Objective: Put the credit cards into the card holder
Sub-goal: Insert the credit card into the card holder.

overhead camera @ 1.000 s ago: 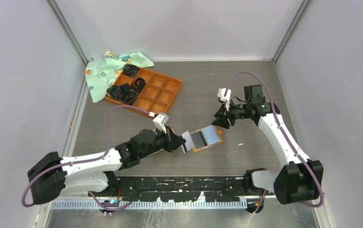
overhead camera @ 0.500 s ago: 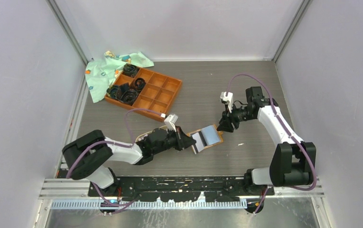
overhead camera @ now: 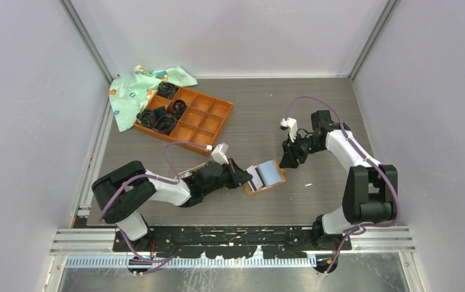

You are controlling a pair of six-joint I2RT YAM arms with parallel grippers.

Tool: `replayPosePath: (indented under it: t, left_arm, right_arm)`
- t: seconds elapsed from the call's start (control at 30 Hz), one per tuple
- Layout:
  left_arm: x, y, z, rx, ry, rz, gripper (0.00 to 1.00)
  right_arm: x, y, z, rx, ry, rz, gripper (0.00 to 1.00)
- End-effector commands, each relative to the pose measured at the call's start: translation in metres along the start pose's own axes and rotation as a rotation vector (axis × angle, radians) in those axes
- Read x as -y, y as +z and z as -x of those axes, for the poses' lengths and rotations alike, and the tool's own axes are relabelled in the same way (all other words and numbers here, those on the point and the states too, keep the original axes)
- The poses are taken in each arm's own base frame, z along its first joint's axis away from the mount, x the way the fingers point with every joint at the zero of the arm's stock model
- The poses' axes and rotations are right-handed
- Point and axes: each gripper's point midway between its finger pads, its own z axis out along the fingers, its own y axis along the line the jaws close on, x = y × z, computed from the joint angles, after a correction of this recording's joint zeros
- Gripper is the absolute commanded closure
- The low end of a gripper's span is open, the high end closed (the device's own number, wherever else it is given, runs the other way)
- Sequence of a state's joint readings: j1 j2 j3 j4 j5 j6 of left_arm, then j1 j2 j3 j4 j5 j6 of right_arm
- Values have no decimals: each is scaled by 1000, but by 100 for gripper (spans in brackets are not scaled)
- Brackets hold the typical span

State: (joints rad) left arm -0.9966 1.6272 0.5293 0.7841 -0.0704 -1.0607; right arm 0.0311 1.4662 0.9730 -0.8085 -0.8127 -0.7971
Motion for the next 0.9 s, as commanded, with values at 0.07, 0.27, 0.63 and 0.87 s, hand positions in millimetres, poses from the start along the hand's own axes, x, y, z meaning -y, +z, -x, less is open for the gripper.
replayPosePath:
  t: [0.07, 0.27, 0.63, 0.87]
  left_arm:
    - [13, 17, 17, 76, -36, 1, 100]
    - [1, 26, 18, 95, -83, 62, 100]
    - [0, 32, 18, 114, -120, 59, 100]
    - [-1, 33, 10, 98, -190, 32, 100]
  right_arm:
    - [11, 4, 1, -36, 6, -19, 49]
    - [18, 21, -14, -141, -1, -38, 47]
    - [26, 31, -32, -252, 10, -46, 46]
    - [19, 34, -39, -285, -10, -6, 47]
